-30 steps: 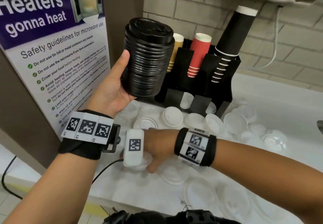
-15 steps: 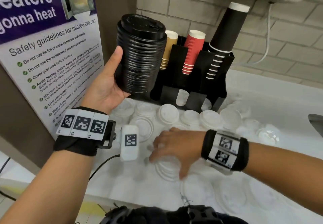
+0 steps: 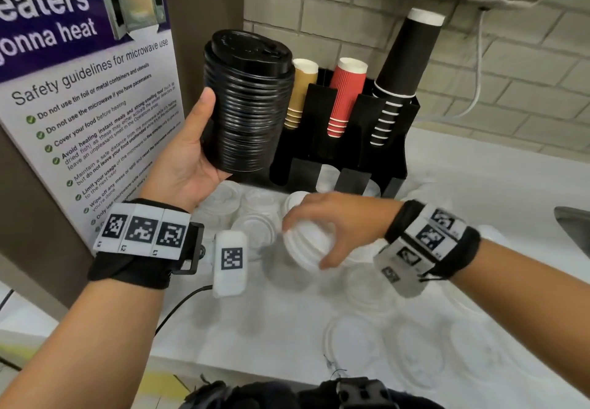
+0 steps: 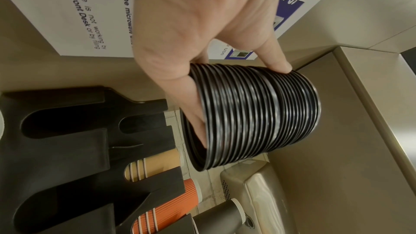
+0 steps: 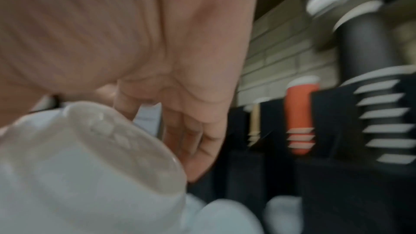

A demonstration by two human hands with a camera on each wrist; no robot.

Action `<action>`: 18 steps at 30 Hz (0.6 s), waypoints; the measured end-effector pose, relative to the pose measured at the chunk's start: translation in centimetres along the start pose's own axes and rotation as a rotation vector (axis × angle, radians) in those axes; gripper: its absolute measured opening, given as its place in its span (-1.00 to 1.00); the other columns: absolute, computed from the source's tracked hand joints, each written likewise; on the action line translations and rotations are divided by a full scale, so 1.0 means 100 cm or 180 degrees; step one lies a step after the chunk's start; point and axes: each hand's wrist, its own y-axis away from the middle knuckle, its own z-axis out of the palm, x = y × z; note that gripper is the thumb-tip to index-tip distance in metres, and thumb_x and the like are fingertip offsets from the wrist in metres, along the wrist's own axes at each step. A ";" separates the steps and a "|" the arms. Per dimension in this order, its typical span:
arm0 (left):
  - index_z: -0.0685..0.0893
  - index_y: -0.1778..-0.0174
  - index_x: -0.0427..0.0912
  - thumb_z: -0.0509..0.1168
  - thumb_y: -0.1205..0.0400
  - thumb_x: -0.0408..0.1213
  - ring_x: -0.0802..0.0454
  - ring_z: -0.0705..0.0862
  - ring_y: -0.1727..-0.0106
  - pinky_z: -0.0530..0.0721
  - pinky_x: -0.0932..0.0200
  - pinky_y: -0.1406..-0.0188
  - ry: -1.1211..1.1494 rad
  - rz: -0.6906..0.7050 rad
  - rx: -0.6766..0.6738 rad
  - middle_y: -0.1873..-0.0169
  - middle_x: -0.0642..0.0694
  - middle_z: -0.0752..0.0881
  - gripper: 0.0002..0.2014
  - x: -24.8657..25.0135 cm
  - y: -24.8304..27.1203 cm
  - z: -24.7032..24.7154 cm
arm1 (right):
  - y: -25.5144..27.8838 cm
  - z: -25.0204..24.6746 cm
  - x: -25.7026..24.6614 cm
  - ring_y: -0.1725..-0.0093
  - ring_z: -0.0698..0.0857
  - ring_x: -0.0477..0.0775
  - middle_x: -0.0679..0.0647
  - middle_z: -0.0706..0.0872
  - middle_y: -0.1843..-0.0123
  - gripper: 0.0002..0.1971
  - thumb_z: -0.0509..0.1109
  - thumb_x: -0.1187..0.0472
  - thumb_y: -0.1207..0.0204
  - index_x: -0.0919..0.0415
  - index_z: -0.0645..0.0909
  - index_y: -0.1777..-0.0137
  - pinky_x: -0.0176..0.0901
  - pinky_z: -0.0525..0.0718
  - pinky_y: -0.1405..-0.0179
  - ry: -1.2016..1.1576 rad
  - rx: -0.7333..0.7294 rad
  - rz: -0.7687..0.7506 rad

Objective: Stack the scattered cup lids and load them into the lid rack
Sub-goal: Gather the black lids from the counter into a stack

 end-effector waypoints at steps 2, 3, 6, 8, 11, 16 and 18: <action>0.80 -0.20 -0.04 0.39 -0.49 0.09 -0.14 0.63 -0.40 0.70 -0.13 -0.20 -0.0007 0.0018 0.0045 -0.32 -0.13 0.70 -0.57 0.001 0.000 0.000 | 0.008 -0.012 0.020 -0.20 0.52 0.05 -0.01 0.50 -0.21 -0.28 0.65 0.03 -0.25 -0.20 0.43 -0.40 -0.20 0.58 -0.17 0.0162 -0.0100 0.0481; 0.80 -0.19 -0.04 0.38 -0.49 0.10 -0.13 0.63 -0.40 0.70 -0.13 -0.20 -0.0021 0.0016 0.0069 -0.33 -0.13 0.70 -0.57 0.001 0.001 0.000 | 0.009 -0.015 0.028 -0.25 0.52 0.09 0.00 0.49 -0.25 -0.28 0.64 0.02 -0.27 -0.24 0.40 -0.41 -0.09 0.61 -0.21 0.0255 -0.0254 0.0741; 0.79 -0.21 -0.07 0.39 -0.47 0.10 -0.14 0.62 -0.41 0.69 -0.14 -0.22 -0.0040 -0.0006 0.0123 -0.35 -0.15 0.69 -0.53 0.002 0.002 0.002 | 0.002 -0.012 0.040 -0.43 0.38 0.19 0.03 0.37 -0.43 -0.16 0.63 -0.08 -0.27 -0.29 0.26 -0.49 0.19 0.51 -0.36 0.0927 -0.0574 0.1363; 0.74 -0.27 -0.10 0.39 -0.47 0.08 -0.16 0.61 -0.42 0.66 -0.17 -0.28 -0.0034 0.0021 0.0139 -0.36 -0.17 0.67 -0.49 0.002 0.002 0.003 | -0.015 -0.008 0.034 -0.47 0.30 0.21 0.04 0.32 -0.47 -0.09 0.60 -0.20 -0.25 -0.23 0.21 -0.56 0.26 0.40 -0.42 0.1369 -0.0297 0.1293; 0.60 -0.40 -0.16 0.42 -0.45 0.08 -0.17 0.59 -0.44 0.60 -0.21 -0.36 -0.0032 0.0046 0.0156 -0.39 -0.19 0.65 -0.37 0.001 0.002 0.004 | -0.057 -0.004 0.005 -0.40 0.38 0.22 0.07 0.39 -0.43 -0.21 0.56 -0.19 -0.30 -0.15 0.35 -0.54 0.21 0.44 -0.36 0.1059 0.0286 0.0520; 0.61 -0.38 -0.17 0.56 -0.34 0.05 -0.17 0.63 -0.40 0.66 -0.21 -0.28 0.0056 -0.0003 0.0268 -0.37 -0.19 0.67 -0.30 0.003 0.000 0.007 | -0.143 0.027 -0.056 -0.50 0.39 0.12 0.03 0.47 -0.49 -0.54 0.34 0.07 -0.61 -0.02 0.44 -0.51 0.11 0.39 -0.40 0.1282 0.0017 -0.0478; 0.58 -0.41 -0.17 0.50 -0.36 0.06 -0.16 0.64 -0.39 0.68 -0.18 -0.25 -0.0010 -0.0050 0.0354 -0.36 -0.18 0.67 -0.29 0.003 -0.001 0.007 | -0.167 0.041 -0.065 -0.59 0.26 0.11 0.02 0.41 -0.56 -0.59 0.16 0.13 -0.71 0.08 0.41 -0.54 0.10 0.21 -0.52 0.1769 -0.0244 -0.0435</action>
